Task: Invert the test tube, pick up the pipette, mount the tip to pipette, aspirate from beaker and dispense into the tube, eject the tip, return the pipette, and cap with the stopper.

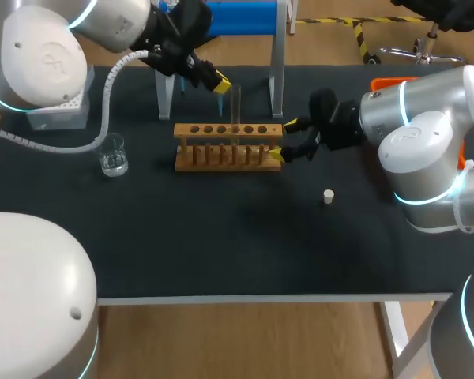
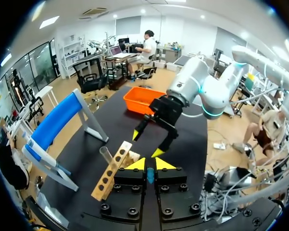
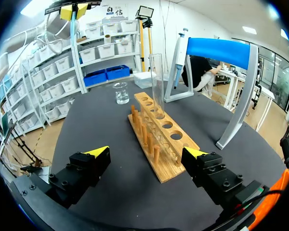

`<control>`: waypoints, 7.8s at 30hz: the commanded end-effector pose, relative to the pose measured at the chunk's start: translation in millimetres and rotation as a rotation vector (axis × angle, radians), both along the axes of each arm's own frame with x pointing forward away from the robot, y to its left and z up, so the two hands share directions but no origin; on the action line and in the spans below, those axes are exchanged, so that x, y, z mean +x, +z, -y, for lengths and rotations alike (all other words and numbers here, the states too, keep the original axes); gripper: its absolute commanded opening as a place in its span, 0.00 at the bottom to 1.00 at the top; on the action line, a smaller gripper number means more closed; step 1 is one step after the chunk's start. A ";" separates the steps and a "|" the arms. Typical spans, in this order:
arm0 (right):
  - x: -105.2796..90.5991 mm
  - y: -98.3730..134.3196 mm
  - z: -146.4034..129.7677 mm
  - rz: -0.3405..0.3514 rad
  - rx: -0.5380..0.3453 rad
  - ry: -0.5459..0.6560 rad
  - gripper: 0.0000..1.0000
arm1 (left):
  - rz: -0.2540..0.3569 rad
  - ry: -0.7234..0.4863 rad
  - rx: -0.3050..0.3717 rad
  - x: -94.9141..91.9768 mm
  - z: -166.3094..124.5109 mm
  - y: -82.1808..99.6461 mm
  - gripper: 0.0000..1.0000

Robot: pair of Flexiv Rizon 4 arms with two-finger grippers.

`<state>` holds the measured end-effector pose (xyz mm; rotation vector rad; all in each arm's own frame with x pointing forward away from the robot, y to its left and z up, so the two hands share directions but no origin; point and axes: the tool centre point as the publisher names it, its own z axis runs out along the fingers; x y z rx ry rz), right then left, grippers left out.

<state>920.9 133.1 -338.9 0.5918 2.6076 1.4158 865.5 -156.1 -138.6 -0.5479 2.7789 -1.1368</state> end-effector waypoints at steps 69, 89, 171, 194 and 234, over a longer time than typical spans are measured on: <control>-58.1 155.2 -127.9 0.143 0.560 0.417 1.00 | -0.002 0.001 0.004 0.5 0.4 0.8 0.00; -49.7 163.0 -139.6 0.147 0.562 0.448 1.00 | -0.002 0.001 0.004 0.5 0.4 0.8 0.00; -76.6 146.7 20.4 0.047 0.581 0.439 0.00 | -0.002 0.001 0.004 0.5 0.4 0.8 1.00; -113.7 98.3 143.3 0.156 0.591 0.390 0.00 | -0.002 0.001 0.004 0.5 0.4 0.8 1.00; -123.6 78.6 153.8 0.116 0.590 0.460 0.00 | -0.002 0.001 0.004 0.5 0.4 0.8 1.00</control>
